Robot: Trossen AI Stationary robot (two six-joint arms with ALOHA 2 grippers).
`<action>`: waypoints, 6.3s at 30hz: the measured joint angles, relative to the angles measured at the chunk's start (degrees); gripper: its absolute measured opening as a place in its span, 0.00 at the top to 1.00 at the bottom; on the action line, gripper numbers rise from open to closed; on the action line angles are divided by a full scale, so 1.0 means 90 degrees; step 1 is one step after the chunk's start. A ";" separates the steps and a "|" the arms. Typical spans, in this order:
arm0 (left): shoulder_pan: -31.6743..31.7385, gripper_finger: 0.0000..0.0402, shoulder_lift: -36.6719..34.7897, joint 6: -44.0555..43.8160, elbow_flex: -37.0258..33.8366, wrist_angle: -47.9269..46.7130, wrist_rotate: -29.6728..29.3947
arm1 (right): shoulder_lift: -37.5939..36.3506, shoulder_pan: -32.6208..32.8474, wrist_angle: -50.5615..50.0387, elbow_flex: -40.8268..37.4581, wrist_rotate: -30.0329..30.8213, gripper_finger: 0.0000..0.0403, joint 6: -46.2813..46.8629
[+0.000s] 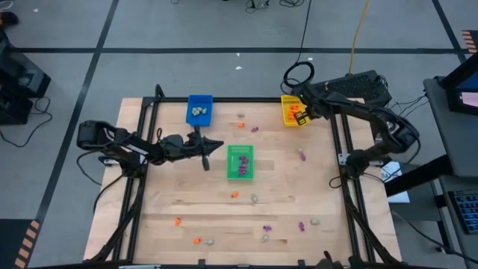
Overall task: Sort Halloween decoration
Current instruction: Put the purple skeleton toy into the green bin, then put the orange skeleton toy into the yellow bin
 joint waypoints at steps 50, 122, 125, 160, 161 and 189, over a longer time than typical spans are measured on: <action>-0.0488 1.00 -0.0001 0.0158 -0.0019 -0.0139 0.0389 | -0.1664 0.5157 -0.0905 -0.0302 -0.0942 1.00 0.1997; -0.0584 1.00 0.0002 -0.0257 -0.0019 -0.0695 -0.0456 | 0.1773 0.5929 0.3205 0.1244 -0.0781 0.94 -0.0164; -0.0428 1.00 0.0002 -0.0460 -0.0017 -0.0745 -0.0455 | 0.2210 0.5740 0.2948 0.1632 -0.0784 0.94 -0.0359; 0.1619 1.00 0.0021 0.1204 0.3581 -0.6973 0.1227 | 0.2302 0.5672 0.3775 0.1256 -0.0771 0.98 -0.1513; 0.1660 1.00 0.0038 0.1213 0.3647 -0.7055 0.1229 | 0.2208 0.5701 0.3994 0.1119 -0.0808 0.98 -0.1563; 0.2226 0.68 0.2790 0.1683 0.6180 -0.8933 0.1621 | -0.2132 0.5271 0.4949 -0.1442 -0.0740 1.00 -0.2727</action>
